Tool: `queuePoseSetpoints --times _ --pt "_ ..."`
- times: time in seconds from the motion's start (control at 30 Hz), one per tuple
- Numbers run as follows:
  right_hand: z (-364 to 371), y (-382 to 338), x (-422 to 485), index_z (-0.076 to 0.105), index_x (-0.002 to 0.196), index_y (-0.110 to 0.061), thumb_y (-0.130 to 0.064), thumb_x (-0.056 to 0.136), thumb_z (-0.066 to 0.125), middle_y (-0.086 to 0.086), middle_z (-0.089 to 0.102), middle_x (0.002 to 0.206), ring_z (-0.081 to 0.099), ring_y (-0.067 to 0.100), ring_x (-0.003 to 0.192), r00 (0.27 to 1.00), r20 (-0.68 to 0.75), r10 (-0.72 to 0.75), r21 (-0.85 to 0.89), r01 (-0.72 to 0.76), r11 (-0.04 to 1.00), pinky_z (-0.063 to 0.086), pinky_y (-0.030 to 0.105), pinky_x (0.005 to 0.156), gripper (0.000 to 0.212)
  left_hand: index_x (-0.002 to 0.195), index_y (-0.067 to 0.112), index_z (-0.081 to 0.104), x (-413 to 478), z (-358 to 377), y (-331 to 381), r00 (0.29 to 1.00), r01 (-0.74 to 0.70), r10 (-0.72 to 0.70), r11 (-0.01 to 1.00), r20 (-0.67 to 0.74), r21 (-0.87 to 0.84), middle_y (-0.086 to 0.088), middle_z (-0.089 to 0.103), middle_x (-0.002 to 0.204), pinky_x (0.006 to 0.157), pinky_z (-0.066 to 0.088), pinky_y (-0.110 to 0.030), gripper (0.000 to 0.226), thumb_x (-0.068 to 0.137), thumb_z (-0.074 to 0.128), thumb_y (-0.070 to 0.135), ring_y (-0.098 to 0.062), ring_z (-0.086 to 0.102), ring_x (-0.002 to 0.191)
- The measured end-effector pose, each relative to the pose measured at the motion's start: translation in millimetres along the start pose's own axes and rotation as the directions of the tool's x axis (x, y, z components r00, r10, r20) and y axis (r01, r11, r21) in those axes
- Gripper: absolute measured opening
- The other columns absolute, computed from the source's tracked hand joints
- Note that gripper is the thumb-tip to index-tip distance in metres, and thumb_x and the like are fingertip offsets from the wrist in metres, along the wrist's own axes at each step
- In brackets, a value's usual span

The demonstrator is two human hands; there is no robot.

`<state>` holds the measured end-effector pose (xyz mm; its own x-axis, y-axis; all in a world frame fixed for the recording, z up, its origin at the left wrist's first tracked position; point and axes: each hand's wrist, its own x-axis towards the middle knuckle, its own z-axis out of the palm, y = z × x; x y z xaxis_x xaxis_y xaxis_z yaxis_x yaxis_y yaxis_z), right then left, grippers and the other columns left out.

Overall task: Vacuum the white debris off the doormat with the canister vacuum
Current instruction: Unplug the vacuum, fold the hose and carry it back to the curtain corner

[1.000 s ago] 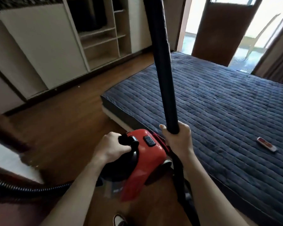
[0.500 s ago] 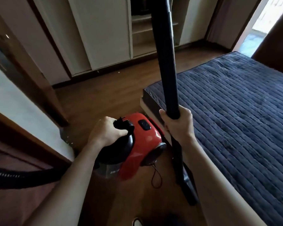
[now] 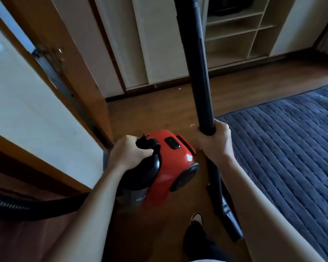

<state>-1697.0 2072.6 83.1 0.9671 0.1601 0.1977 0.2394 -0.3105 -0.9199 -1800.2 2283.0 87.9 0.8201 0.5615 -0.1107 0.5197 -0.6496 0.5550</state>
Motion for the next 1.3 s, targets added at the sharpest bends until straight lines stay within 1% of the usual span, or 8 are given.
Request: queuePoseSetpoints --times 0.1,0.23,0.37,0.6,0.83,1.03,1.17,1.3 --pt "11.1 7.4 61.2 0.04 0.056 -0.015 -0.024 0.082 0.077 -0.01 0.041 0.044 0.036 0.007 0.043 0.999 0.045 -0.026 0.031 0.025 0.999 0.034 0.025 0.043 0.046 0.063 0.008 0.063 49.4 2.8 23.5 0.999 0.038 -0.038 0.999 -0.013 0.01 -0.002 0.066 0.06 0.057 0.055 -0.037 0.035 0.069 0.076 0.04 -0.02 0.066 0.061" --pt "24.6 10.6 137.7 0.045 0.058 -0.016 -0.025 0.082 0.076 -0.007 0.043 0.049 0.04 0.01 0.047 0.994 0.103 -0.03 0.072 0.022 0.997 0.04 0.034 0.048 0.041 0.054 0.014 0.053 108.9 4.9 45.8 0.995 0.092 -0.093 0.996 -0.043 -0.012 0.001 0.059 0.052 0.048 0.045 -0.032 0.038 0.07 0.074 0.042 -0.022 0.065 0.055" --pt "45.9 13.0 191.9 0.038 0.055 -0.021 -0.023 0.082 0.075 -0.008 0.038 0.047 0.034 0.008 0.045 0.985 0.158 -0.064 0.097 0.049 0.994 0.034 0.026 0.045 0.047 0.057 0.011 0.056 155.7 3.6 56.7 0.983 0.15 -0.152 0.988 -0.098 -0.034 0.0 0.059 0.051 0.046 0.042 -0.029 0.039 0.069 0.071 0.045 -0.021 0.063 0.053" --pt "94.4 23.2 268.4 0.042 0.057 -0.013 -0.019 0.082 0.075 -0.008 0.04 0.048 0.035 0.01 0.046 0.974 0.222 -0.048 0.118 0.022 0.993 0.033 0.026 0.044 0.042 0.06 0.011 0.061 240.0 -1.4 59.3 0.974 0.162 -0.171 0.984 -0.149 -0.068 -0.001 0.064 0.056 0.049 0.05 -0.033 0.038 0.074 0.075 0.043 -0.017 0.064 0.056" --pt "178.7 24.8 363.9 0.047 0.063 -0.005 -0.02 0.082 0.076 0.017 0.051 0.055 0.044 0.023 0.048 0.968 0.247 -0.043 0.128 0.011 0.992 0.043 0.041 0.045 0.037 0.052 0.015 0.049 371.2 -16.0 39.2 0.989 0.116 -0.127 0.984 -0.077 -0.132 0.003 0.051 0.046 0.042 0.034 -0.023 0.042 0.078 0.076 0.034 -0.013 0.052 0.044" --pt "267.7 11.5 464.5 0.046 0.06 -0.012 -0.016 0.081 0.075 0.002 0.048 0.053 0.042 0.016 0.049 0.973 0.23 -0.002 0.092 -0.02 0.996 0.042 0.04 0.047 0.036 0.048 0.015 0.052 504.2 -38.2 13.3 0.998 0.069 -0.068 0.979 0.012 -0.192 -0.002 0.052 0.044 0.045 0.036 -0.032 0.039 0.07 0.071 0.041 -0.019 0.054 0.042" --pt "318.8 -2.4 520.4 0.046 0.058 -0.016 -0.015 0.082 0.076 -0.005 0.045 0.051 0.039 0.01 0.047 0.979 0.204 0.003 0.098 -0.024 0.995 0.037 0.03 0.046 0.038 0.042 0.021 0.044 581.6 -62.5 3.5 0.999 0.011 -0.017 0.983 -0.032 -0.186 0.004 0.043 0.041 0.042 0.026 -0.026 0.042 0.073 0.072 0.025 -0.011 0.039 0.039" --pt "345.4 0.0 567.1 0.041 0.055 -0.023 -0.015 0.082 0.076 -0.006 0.043 0.051 0.037 0.012 0.047 0.984 0.178 0.019 0.105 -0.038 0.994 0.036 0.034 0.046 0.045 0.053 0.019 0.053 646.1 -66.7 7.2 1.0 -0.021 0.018 0.979 -0.016 -0.201 -0.001 0.051 0.05 0.045 0.03 -0.025 0.033 0.078 0.074 0.021 -0.014 0.047 0.048"
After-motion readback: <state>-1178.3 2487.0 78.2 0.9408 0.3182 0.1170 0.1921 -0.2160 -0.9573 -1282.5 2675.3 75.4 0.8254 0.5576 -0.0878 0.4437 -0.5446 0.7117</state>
